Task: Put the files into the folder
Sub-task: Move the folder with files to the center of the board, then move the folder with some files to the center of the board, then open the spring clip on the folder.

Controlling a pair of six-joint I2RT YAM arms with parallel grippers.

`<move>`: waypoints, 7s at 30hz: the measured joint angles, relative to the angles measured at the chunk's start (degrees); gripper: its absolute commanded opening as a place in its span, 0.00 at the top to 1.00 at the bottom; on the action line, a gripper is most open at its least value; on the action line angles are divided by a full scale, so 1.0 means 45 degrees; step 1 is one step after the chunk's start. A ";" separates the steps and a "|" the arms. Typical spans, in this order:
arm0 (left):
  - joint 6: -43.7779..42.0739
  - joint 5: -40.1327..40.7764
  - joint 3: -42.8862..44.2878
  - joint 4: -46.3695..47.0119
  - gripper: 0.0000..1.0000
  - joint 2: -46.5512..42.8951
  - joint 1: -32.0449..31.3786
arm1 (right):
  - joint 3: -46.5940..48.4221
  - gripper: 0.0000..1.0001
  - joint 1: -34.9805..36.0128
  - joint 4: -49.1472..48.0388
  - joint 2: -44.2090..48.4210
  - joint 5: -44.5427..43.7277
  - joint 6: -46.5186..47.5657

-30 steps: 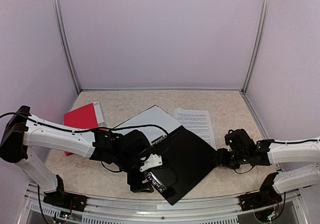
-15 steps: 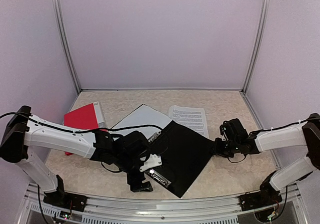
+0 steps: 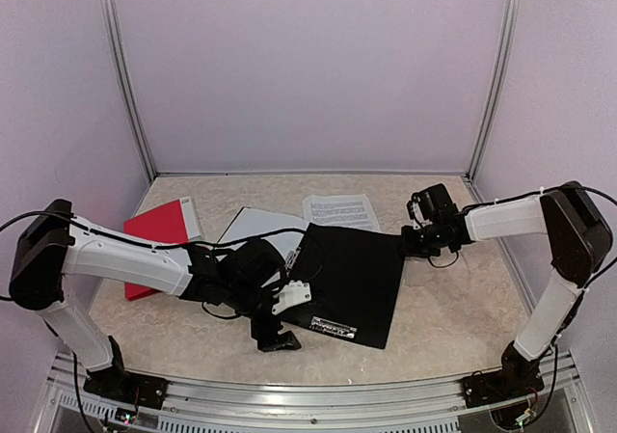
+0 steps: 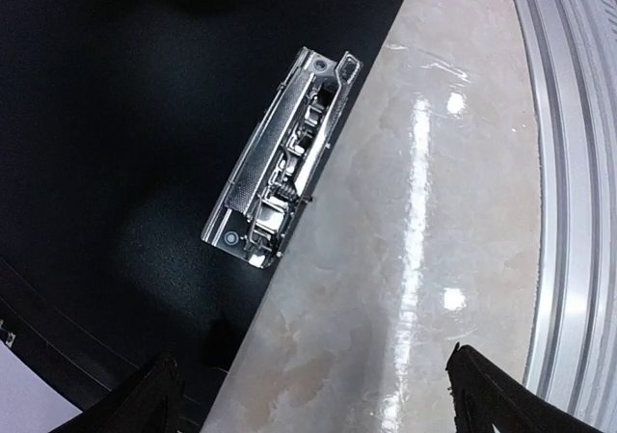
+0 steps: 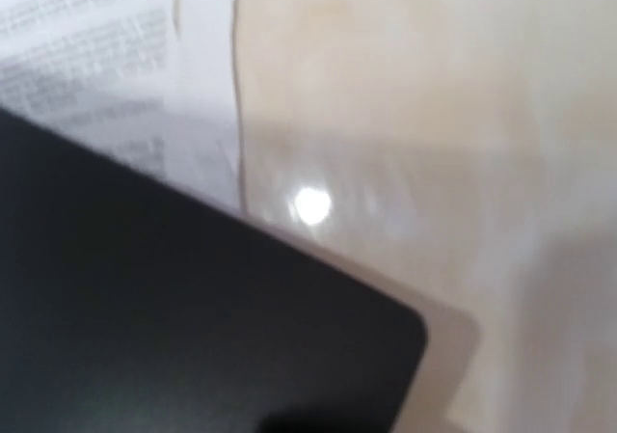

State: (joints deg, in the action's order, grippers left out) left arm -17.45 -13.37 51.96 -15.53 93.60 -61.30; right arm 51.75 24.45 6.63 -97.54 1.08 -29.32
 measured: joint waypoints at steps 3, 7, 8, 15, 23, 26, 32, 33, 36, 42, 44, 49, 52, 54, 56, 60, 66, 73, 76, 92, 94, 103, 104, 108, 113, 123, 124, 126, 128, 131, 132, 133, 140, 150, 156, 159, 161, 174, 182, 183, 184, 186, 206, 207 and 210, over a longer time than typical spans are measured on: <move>-0.0559 -0.0437 0.0053 0.0772 0.10 0.0515 0.0500 | 0.1146 0.53 -0.0024 0.0486 -0.0369 -0.0204 0.0699; -0.1423 -0.1088 0.0753 0.1166 0.10 0.1399 0.0913 | 0.1851 0.33 -0.0049 0.1044 -0.0350 -0.0529 0.1569; -0.1685 -0.1273 0.1039 0.1239 0.10 0.1651 0.0986 | 0.1846 0.31 -0.0073 0.1171 -0.0296 -0.0554 0.1695; -0.3113 -0.2696 0.2210 0.1831 0.13 0.2919 0.1370 | 0.1151 0.33 -0.0248 0.2098 0.0651 -0.0301 0.2181; -0.3871 -0.3861 0.2259 0.1841 0.17 0.3395 0.1520 | -0.0087 0.35 -0.0248 0.2244 0.3060 0.1127 0.2006; -0.4022 -0.3963 0.2259 0.1938 0.22 0.3633 0.1525 | -0.0325 0.37 -0.0214 0.2225 0.3322 0.1486 0.1885; -0.4386 -0.4051 0.2322 0.2132 0.43 0.4391 0.1540 | -0.0709 0.40 0.0049 0.2210 0.3288 0.1923 0.1642; -0.4430 -0.4109 0.2365 0.2249 0.46 0.4469 0.1545 | -0.0729 0.40 0.0151 0.2205 0.3269 0.1972 0.1622; -0.4469 -0.4138 0.2438 0.2467 0.57 0.4571 0.1545 | -0.0782 0.41 0.0602 0.2200 0.3269 0.2050 0.1486; -0.4333 -0.4143 0.2293 0.2958 0.75 0.4595 0.1540 | -0.0899 0.42 0.1345 0.2268 0.3322 0.2059 0.1151; -0.4299 -0.4041 0.2288 0.3143 0.78 0.4595 0.1491 | -0.0899 0.43 0.1491 0.2273 0.3361 0.2055 0.1054; -0.4022 -0.3682 0.2127 0.3725 0.79 0.4595 0.1311 | -0.1287 0.44 0.1967 0.2127 0.3691 0.2147 0.0554; -0.3512 -0.3337 0.2011 0.4216 0.78 0.4595 0.1156 | -0.1812 0.47 0.2448 0.1875 0.4007 0.2351 0.0068; -0.3138 -0.3060 0.2006 0.4396 0.78 0.4605 0.1025 | -0.2142 0.52 0.2783 0.1739 0.4226 0.2501 -0.0311; -0.2744 -0.2730 0.2006 0.4624 0.78 0.4648 0.0855 | -0.2409 0.55 0.3133 0.1515 0.4381 0.2647 -0.0685; -0.2084 -0.2157 0.2050 0.5076 0.78 0.4779 0.0495 | -0.2948 0.56 0.3886 0.0884 0.4469 0.2866 -0.1452; -0.1375 -0.1749 0.2059 0.5484 0.77 0.4881 0.0272 | -0.3847 0.62 0.5003 0.0199 0.4454 0.3016 -0.2453; -0.1069 -0.1530 0.2059 0.5542 0.77 0.4881 0.0248 | -0.4114 0.67 0.5761 -0.0267 0.4391 0.3031 -0.3206; -0.1025 -0.1511 0.2059 0.5547 0.77 0.4881 0.0248 | -0.4274 0.68 0.5863 -0.0311 0.4391 0.2939 -0.3390; -0.0981 -0.1491 0.2059 0.5542 0.77 0.4881 0.0248 | -0.4459 0.83 0.5872 -0.0024 0.3876 0.2560 -0.3313; -0.0981 -0.1486 0.2059 0.5542 0.77 0.4881 0.0248 | -0.4478 0.85 0.5872 -0.0024 0.3847 0.2560 -0.3288; -0.0981 -0.1477 0.2059 0.5537 0.77 0.4881 0.0248 | -0.4478 0.87 0.5872 -0.0228 0.3764 0.2574 -0.3269; -0.0981 -0.1477 0.2059 0.5537 0.77 0.4881 0.0248 | -0.4478 0.87 0.5872 -0.0272 0.3730 0.2579 -0.3269; -0.0981 -0.1477 0.2059 0.5532 0.77 0.4881 0.0248 | -0.4478 0.88 0.5872 -0.0466 0.3541 0.2579 -0.3264; -0.0981 -0.1457 0.2059 0.5532 0.77 0.4881 0.0248 | -0.4478 0.91 0.5872 -0.0709 0.3308 0.2647 -0.3230; -0.0991 -0.1418 0.2059 0.5498 0.78 0.4881 0.0248 | -0.4415 0.98 0.5863 -0.0738 0.3259 0.2662 -0.3104; -0.1001 -0.1423 0.2059 0.5493 0.78 0.4881 0.0248 | -0.4410 0.99 0.5853 -0.0738 0.3259 0.2662 -0.3089; -0.1059 -0.1423 0.2059 0.5489 0.78 0.4881 0.0248 | -0.4391 1.00 0.5829 -0.0699 0.3259 0.2671 -0.3070; -0.1151 -0.1428 0.2059 0.5489 0.78 0.4881 0.0248 | -0.4391 1.00 0.5790 -0.0685 0.3259 0.2701 -0.3060; -0.1336 -0.1481 0.2001 0.5586 0.78 0.4881 0.0243 | -0.4391 1.00 0.5751 -0.0685 0.3225 0.2735 -0.3065; -0.1389 -0.1496 0.1967 0.5639 0.78 0.4881 0.0243 | -0.4391 1.00 0.5707 -0.0690 0.3211 0.2759 -0.3075; -0.1447 -0.1501 0.1938 0.5693 0.78 0.4877 0.0243 | -0.4391 1.00 0.5693 -0.0695 0.3186 0.2788 -0.3084; -0.1826 -0.1593 0.1792 0.5906 0.78 0.4847 0.0282 | -0.4308 1.00 0.5620 -0.0792 0.2885 0.2948 -0.3118; -0.2157 -0.1729 0.1744 0.5833 0.78 0.4804 0.0413 | -0.3993 1.00 0.5498 -0.0675 0.2453 0.3196 -0.2982; -0.2370 -0.1787 0.1739 0.5795 0.79 0.4794 0.0447 | -0.3531 1.00 0.5382 -0.0063 0.2317 0.3181 -0.2676; -0.2501 -0.1812 0.1734 0.5795 0.79 0.4789 0.0447 | -0.3342 1.00 0.5333 0.0199 0.2220 0.3245 -0.2497; -0.2560 -0.1817 0.1719 0.5799 0.79 0.4784 0.0452 | -0.3259 1.00 0.5314 0.0301 0.2161 0.3254 -0.2385; -0.2822 -0.1875 0.1719 0.5765 0.80 0.4779 0.0461 | -0.2720 1.00 0.5105 0.0850 0.1894 0.3269 -0.1685; -0.2841 -0.1870 0.1812 0.5571 0.79 0.4779 0.0466 | -0.2487 1.00 0.5061 0.1205 0.1870 0.3317 -0.1365; -0.2841 -0.1870 0.1817 0.5561 0.79 0.4779 0.0466 | -0.2458 1.00 0.5061 0.1214 0.1899 0.3288 -0.1316; -0.2841 -0.1870 0.1821 0.5552 0.78 0.4779 0.0466 | -0.2433 1.00 0.5056 0.1229 0.1972 0.3254 -0.1277; -0.2827 -0.1865 0.1821 0.5552 0.77 0.4779 0.0466 | -0.2438 1.00 0.5056 0.1234 0.2142 0.3235 -0.1205; -0.1418 -0.1554 0.1001 0.6246 0.36 0.4124 0.0029 | -0.2438 1.00 0.5829 0.0049 0.3711 0.2827 -0.1404; -0.1345 -0.1462 0.0908 0.6251 0.34 0.4012 0.0019 | -0.2438 1.00 0.5872 0.0010 0.3745 0.2783 -0.1418; -0.1122 -0.1039 0.0782 0.6256 0.25 0.3769 0.0015 | -0.2443 1.00 0.6008 -0.0160 0.3764 0.2594 -0.1462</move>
State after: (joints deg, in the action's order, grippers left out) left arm -22.50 -18.04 55.48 12.62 110.56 -61.23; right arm 40.75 51.48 5.91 -80.60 12.75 -35.90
